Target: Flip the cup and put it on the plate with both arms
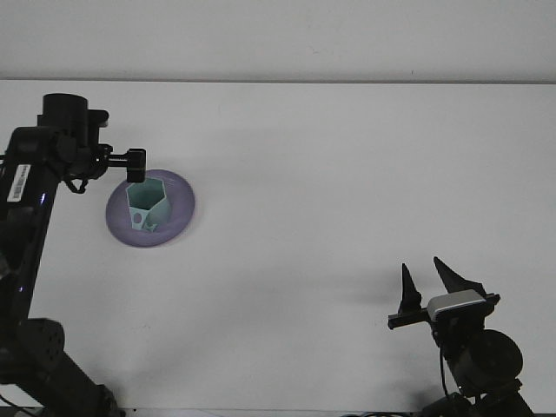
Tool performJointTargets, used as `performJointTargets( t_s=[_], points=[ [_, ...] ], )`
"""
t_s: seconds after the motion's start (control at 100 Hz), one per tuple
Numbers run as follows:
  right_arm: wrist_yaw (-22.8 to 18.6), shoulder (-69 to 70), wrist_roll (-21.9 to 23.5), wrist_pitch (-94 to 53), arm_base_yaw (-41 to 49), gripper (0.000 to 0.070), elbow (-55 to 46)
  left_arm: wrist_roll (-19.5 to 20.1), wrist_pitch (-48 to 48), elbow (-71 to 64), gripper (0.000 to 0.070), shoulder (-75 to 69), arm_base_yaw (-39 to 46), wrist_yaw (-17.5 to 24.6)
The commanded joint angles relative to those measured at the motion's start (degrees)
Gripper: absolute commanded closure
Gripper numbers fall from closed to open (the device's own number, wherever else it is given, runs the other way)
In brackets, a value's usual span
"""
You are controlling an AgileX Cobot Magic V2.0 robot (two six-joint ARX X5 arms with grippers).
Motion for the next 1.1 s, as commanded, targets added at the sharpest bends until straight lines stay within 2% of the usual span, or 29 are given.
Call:
performJointTargets(
  t_s=[0.0, 0.09, 0.13, 0.18, 0.23, 0.29, 0.33, 0.36, 0.43, 0.55, 0.69, 0.76, 0.86, 0.97, 1.09],
  points=[
    [0.11, 0.17, 0.79, 0.39, 0.22, 0.0316, 0.22, -1.38, -0.7, 1.51, 0.0313, -3.8, 0.33, 0.11],
    [0.28, 0.17, 0.76, 0.39, 0.22, 0.0317, 0.22, -1.51, -0.98, 1.51, 0.0581, -9.14, 0.31, 0.17],
    [0.55, 0.17, 0.76, 0.37, 0.22, 0.0324, 0.22, -1.88, -1.07, 1.46, 0.0697, -11.37, 0.22, 1.6],
    [1.07, 0.17, 0.76, 0.35, 0.22, 0.0345, 0.22, -1.84, -1.16, 1.01, 0.0687, -14.19, -0.24, 4.72],
    [2.19, 0.17, 0.74, 0.35, 0.22, 0.0414, 0.22, -1.84, -0.66, -0.52, 0.0688, -16.98, -0.37, 6.62],
    [3.21, 0.17, 0.74, 0.37, 0.22, 0.053, 0.24, -1.79, 1.2, -4.09, 0.0688, -20.68, -0.55, 6.62],
    [3.43, 0.17, 0.52, 0.39, 0.22, 0.0642, 0.24, -1.73, 3.39, -7.72, 0.0688, -23.5, -0.81, 6.62],
    [3.48, 0.17, 0.52, 0.46, 0.22, 0.07, 0.24, -1.62, 5.68, -11.15, 0.0688, -25.79, -1.09, 6.62],
    [3.5, 0.17, 0.55, 0.76, 0.22, 0.07, 0.24, -2.08, 13.35, -21.07, 0.0688, -32.04, -1.79, 6.6],
    [3.58, 0.17, 0.55, 1.38, 0.22, 0.07, 0.24, -5.51, 30.12, -41.0, 0.0688, -43.76, -2.86, 6.6],
    [6.67, 0.17, 0.33, 2.97, 0.22, 0.07, 0.24, -6.36, 49.62, -63.34, 0.0688, -57.57, -4.74, 6.58],
    [7.54, 0.17, -0.48, 3.52, 0.22, 0.07, 0.24, -7.69, 56.22, -71.41, 0.0688, -63.43, -5.73, 5.73],
    [7.56, 0.17, -2.43, 3.74, 0.22, 0.07, 0.24, -7.96, 60.52, -79.56, 0.0688, -70.42, -6.36, 1.51],
    [7.61, 0.17, -2.73, 3.65, 0.22, 0.07, 0.24, -8.68, 60.72, -84.67, 0.0688, -75.01, -6.36, -2.67],
    [7.52, 0.15, -2.67, 3.61, 0.22, 0.07, 0.24, -9.64, 63.6, -85.83, 0.0688, -75.95, -6.32, -4.24]
  ],
)
